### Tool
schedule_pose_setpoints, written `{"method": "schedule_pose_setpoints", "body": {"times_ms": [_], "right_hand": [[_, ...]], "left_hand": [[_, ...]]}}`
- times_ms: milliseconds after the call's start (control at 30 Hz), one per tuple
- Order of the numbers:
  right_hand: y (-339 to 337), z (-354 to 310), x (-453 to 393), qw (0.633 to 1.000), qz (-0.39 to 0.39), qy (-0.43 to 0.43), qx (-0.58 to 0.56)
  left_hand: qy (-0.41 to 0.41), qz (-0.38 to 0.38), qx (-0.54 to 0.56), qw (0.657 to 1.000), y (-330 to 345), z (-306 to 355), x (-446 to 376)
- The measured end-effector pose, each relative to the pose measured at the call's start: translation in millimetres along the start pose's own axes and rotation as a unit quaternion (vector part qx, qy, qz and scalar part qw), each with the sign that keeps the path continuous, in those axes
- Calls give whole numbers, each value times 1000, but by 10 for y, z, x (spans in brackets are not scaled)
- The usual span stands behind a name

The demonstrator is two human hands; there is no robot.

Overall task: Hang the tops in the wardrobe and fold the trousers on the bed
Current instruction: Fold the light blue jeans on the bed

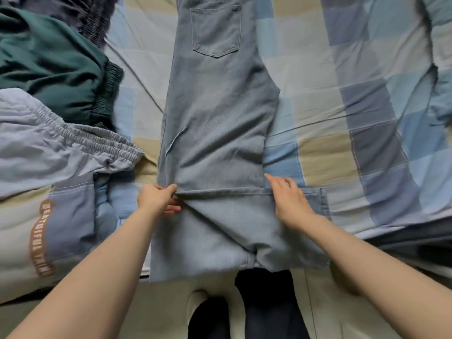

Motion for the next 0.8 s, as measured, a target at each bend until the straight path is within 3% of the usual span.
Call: {"method": "schedule_pose_setpoints", "body": {"times_ms": [133, 267, 367, 433, 500, 567, 667, 733, 800], "right_hand": [[-36, 28, -218, 986, -144, 67, 51], [-220, -759, 255, 977, -166, -73, 109], [25, -1605, 981, 960, -201, -157, -113], [238, -2093, 1415, 895, -245, -148, -343], [423, -2415, 1643, 845, -250, -143, -451], [540, -2581, 1731, 840, -244, -166, -455], [706, -2424, 1614, 868, -226, -163, -412], [824, -2035, 1407, 916, -132, -55, -375], [909, -1502, 1185, 937, 9, 102, -335]], "left_hand": [[1, -45, -60, 997, -64, -234, 127], [-22, -154, -12, 988, -144, -586, 332], [-60, -251, 33, 965, -82, -850, 477], [-75, -290, 28, 954, -57, -1068, 536], [-68, -314, 1, 947, -76, -1310, 551], [-39, -295, -11, 955, -139, -1536, 537], [38, -160, -82, 983, -301, -1798, 393], [39, -114, -82, 989, -412, -1932, 261], [28, -120, -73, 990, -472, -2013, 189]]}}
Point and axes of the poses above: each hand's wrist, its own x-axis away from the middle knuckle, its own y-axis out of the palm, z = x × y, the point moved 3 cm from there along -x, towards the middle knuckle, and after that the axes turned 12 degrees about -y, right-handed, at the moved point
